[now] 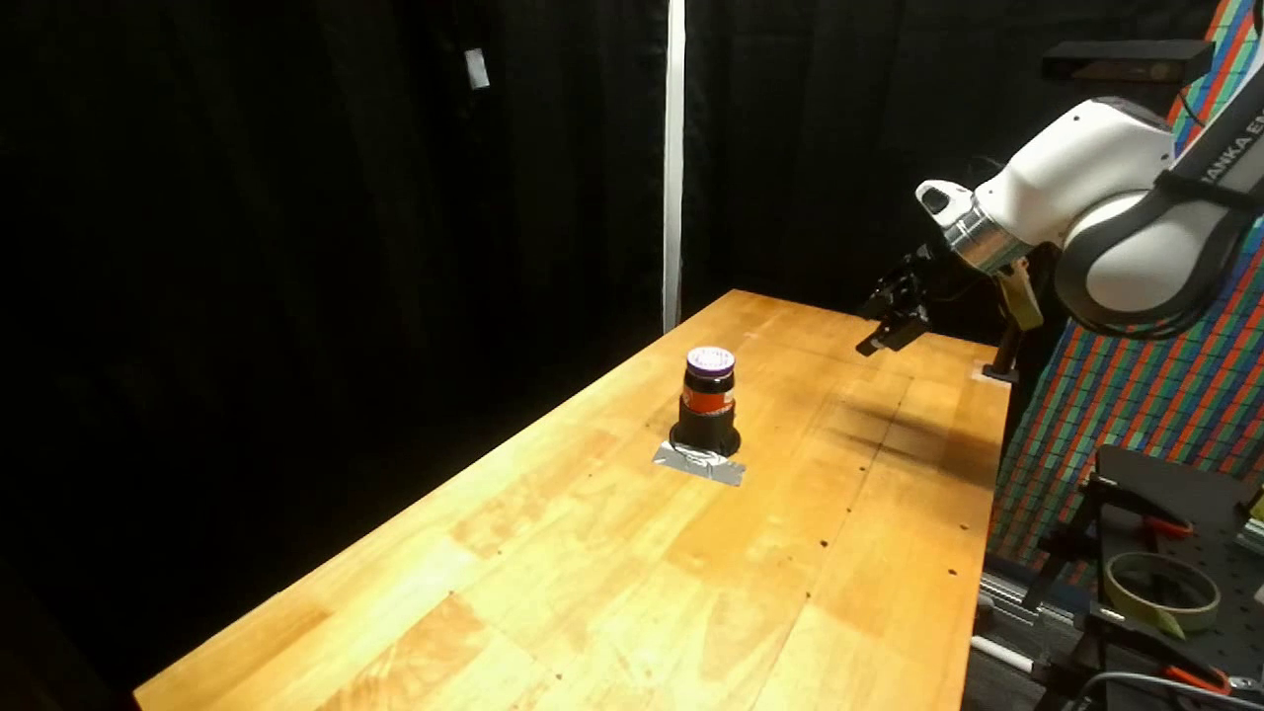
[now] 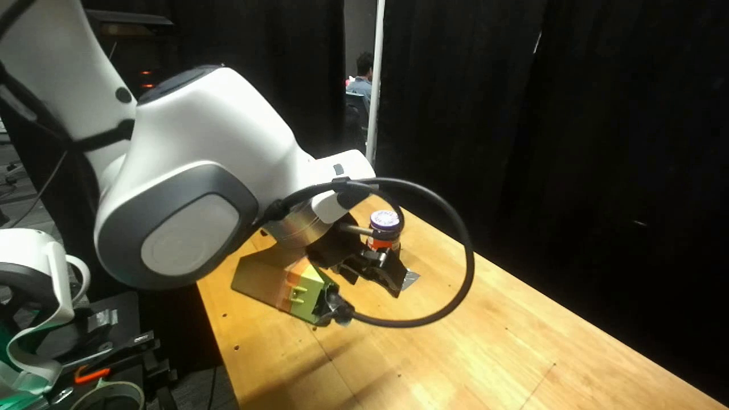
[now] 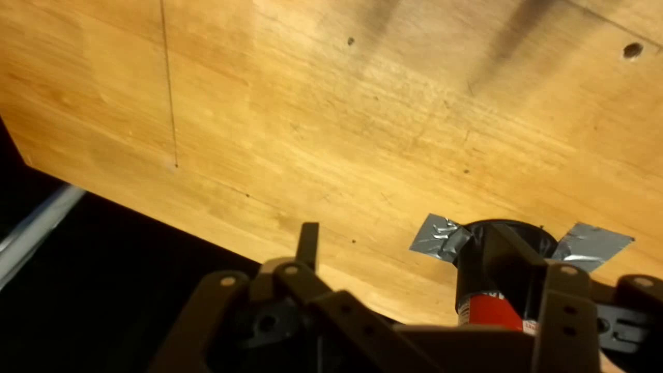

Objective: Put a rubber band around the base of the cup

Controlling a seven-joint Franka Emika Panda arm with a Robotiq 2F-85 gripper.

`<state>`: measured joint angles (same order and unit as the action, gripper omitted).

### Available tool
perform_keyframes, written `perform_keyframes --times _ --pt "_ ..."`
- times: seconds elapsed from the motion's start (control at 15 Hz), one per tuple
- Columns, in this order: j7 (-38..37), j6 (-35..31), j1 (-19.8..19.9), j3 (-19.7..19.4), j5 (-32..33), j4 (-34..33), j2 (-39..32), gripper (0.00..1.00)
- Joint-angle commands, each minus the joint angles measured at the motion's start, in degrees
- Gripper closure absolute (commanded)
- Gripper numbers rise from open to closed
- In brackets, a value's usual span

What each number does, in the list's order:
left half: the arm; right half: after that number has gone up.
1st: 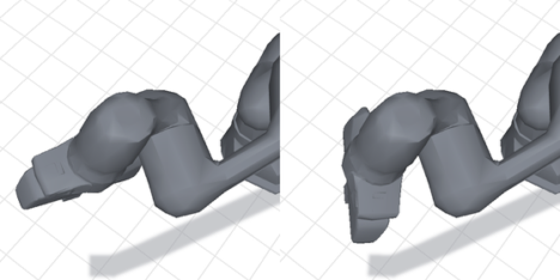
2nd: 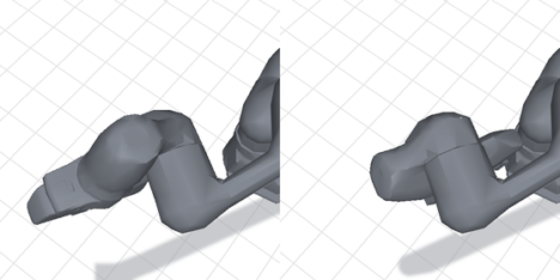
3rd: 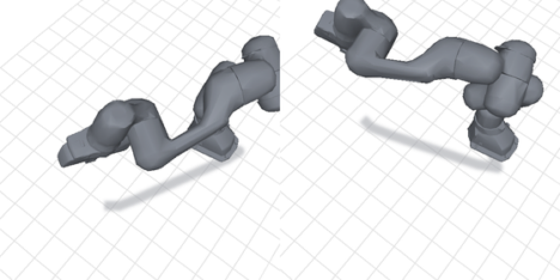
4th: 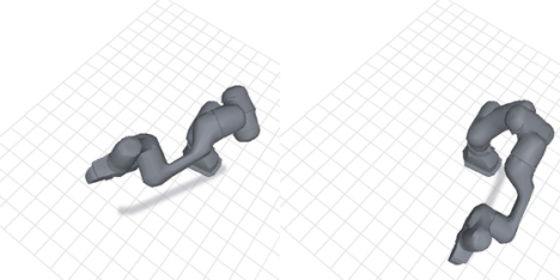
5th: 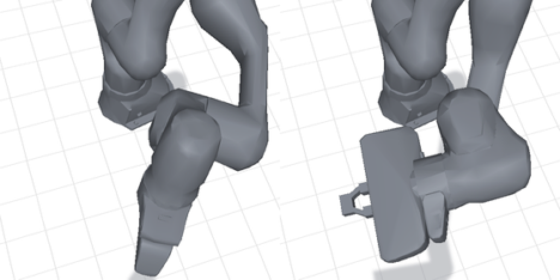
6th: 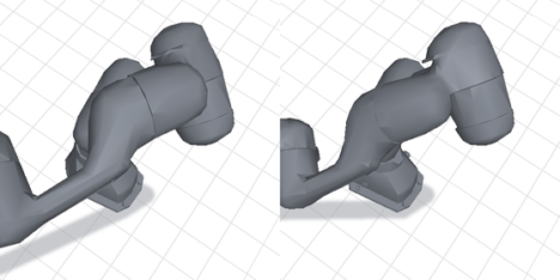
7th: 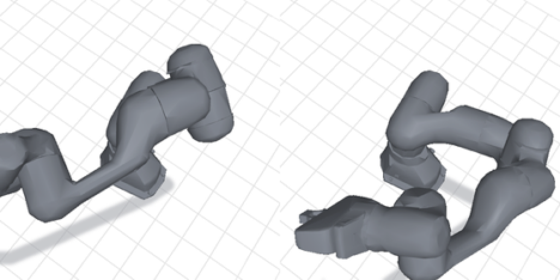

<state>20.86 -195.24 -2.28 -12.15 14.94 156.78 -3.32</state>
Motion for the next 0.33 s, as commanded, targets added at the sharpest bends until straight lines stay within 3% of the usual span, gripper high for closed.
perform_keyframes --times 0.0,0.07,0.13,0.27 --pt "15.00 16.16 -3.58 -6.51 -11.17 -2.25 6.97 0.00" --pt "5.41 9.85 1.14 0.05 -4.13 -0.78 3.88 0.00" --pt "9.56 11.55 -2.52 -3.78 -7.76 -1.15 4.74 0.00" --pt "7.50 11.47 -0.01 -1.75 -5.35 -0.83 4.72 0.00"
